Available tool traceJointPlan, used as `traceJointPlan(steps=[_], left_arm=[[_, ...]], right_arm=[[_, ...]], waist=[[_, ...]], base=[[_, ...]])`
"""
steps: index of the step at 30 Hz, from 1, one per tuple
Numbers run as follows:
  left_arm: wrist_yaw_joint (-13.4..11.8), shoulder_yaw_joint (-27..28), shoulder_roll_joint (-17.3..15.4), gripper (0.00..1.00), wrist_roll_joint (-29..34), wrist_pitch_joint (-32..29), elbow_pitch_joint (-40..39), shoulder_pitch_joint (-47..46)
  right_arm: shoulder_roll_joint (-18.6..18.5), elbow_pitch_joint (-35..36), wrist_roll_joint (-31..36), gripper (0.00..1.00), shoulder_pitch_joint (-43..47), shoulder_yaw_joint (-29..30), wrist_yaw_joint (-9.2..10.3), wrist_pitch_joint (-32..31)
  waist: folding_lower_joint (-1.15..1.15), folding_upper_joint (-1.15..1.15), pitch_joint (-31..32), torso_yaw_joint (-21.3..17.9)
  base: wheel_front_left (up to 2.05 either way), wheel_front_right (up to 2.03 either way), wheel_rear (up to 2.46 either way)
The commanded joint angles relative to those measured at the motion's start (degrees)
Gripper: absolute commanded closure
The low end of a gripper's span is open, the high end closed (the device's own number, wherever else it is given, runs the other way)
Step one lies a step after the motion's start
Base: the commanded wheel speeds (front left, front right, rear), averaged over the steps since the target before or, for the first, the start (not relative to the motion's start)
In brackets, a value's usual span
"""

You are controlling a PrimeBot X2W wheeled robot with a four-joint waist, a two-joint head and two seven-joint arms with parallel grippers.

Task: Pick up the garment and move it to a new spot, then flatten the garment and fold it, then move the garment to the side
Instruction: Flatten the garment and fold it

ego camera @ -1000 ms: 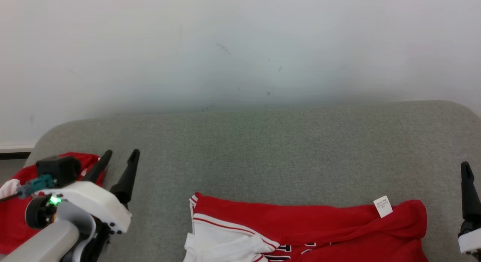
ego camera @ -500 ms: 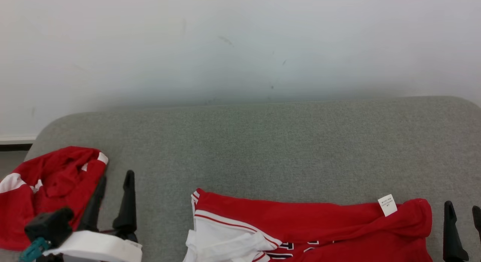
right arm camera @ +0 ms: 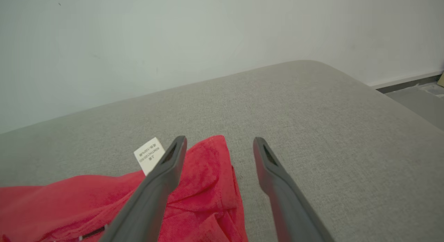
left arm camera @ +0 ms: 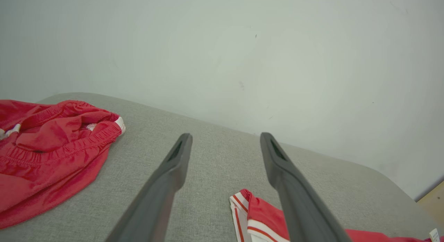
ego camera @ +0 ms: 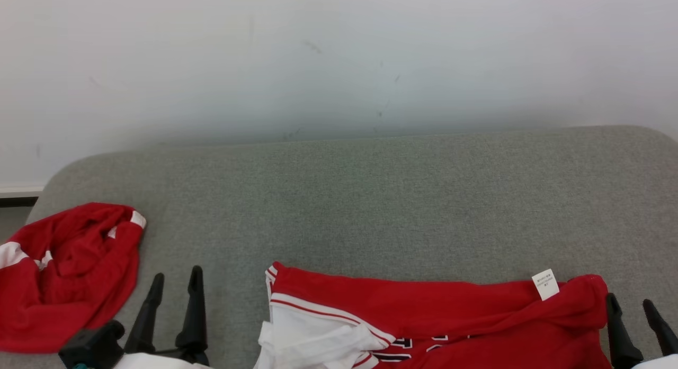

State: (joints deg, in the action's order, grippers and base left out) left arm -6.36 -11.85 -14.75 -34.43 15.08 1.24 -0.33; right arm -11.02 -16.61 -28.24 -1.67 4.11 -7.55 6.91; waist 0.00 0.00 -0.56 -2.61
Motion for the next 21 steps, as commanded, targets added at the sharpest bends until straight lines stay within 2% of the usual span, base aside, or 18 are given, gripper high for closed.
traceJointPlan(steps=[1,9,17,21], left_arm=[[1.08,0.66,0.88,0.00,1.28,0.09,1.01,-0.25],[4.03,1.80,2.76,0.00,3.64,0.09,4.56,-1.97],[5.57,2.47,4.00,0.00,4.34,0.10,7.10,-2.92],[6.07,3.33,4.49,0.00,4.40,0.10,7.92,-2.95]], right_arm=[[-0.75,-2.42,-0.77,0.00,-1.72,-0.98,0.13,-3.43],[-2.92,-13.34,-3.09,0.00,-7.31,-2.34,0.13,-12.37],[-1.81,-22.57,-5.28,0.00,-9.58,-1.31,0.13,-19.21],[-0.82,-26.12,-6.57,0.00,-9.41,-3.15,0.13,-23.96]], waist=[[0.00,0.00,-0.27,0.22],[0.00,0.00,-1.12,1.97],[0.00,0.00,-1.65,3.94],[0.00,0.00,-2.10,4.74]], base=[[0.00,0.00,0.00],[0.00,0.00,0.00],[0.00,0.00,0.00],[0.00,0.00,0.00]])
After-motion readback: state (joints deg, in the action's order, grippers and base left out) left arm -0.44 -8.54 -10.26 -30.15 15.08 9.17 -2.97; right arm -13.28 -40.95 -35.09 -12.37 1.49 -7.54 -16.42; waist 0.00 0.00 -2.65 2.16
